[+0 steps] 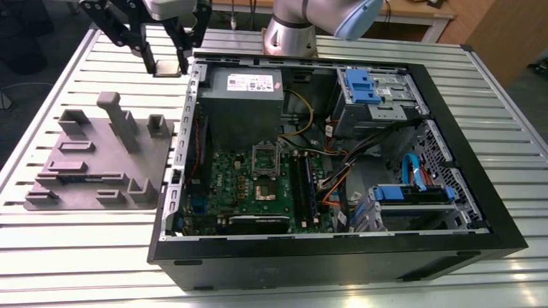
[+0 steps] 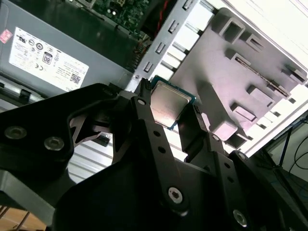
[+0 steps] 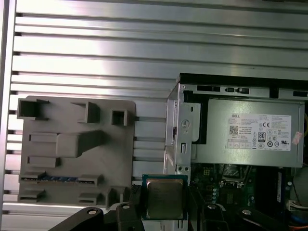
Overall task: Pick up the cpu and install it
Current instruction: 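Pick up the cpu and move it towards the insertion slot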
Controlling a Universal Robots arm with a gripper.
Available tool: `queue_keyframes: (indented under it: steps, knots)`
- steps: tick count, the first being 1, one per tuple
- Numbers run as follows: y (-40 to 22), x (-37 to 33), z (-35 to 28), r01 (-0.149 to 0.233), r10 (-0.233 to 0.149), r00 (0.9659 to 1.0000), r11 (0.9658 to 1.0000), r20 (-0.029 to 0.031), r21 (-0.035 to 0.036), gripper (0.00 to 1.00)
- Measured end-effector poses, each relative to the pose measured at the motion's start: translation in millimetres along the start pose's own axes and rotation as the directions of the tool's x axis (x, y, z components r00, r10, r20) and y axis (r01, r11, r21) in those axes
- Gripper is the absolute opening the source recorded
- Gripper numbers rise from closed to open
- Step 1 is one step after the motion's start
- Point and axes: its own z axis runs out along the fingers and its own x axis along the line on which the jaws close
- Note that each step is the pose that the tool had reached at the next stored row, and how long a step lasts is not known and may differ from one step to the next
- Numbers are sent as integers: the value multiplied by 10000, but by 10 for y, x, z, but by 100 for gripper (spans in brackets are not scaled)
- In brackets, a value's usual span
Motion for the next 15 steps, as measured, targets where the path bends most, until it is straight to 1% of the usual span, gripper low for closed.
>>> queue_keyframes:
  steps: [4,8,10,15]
  knots:
    - [-4,-108,10,0,0,10000,10000,1,-1,47]
    - [-7,-182,17,0,0,10000,10000,1,-1,47]
    - [-9,-230,19,-5,5,10000,10000,0,0,47]
    - [-16,-416,30,-7,7,10000,10000,1,0,47]
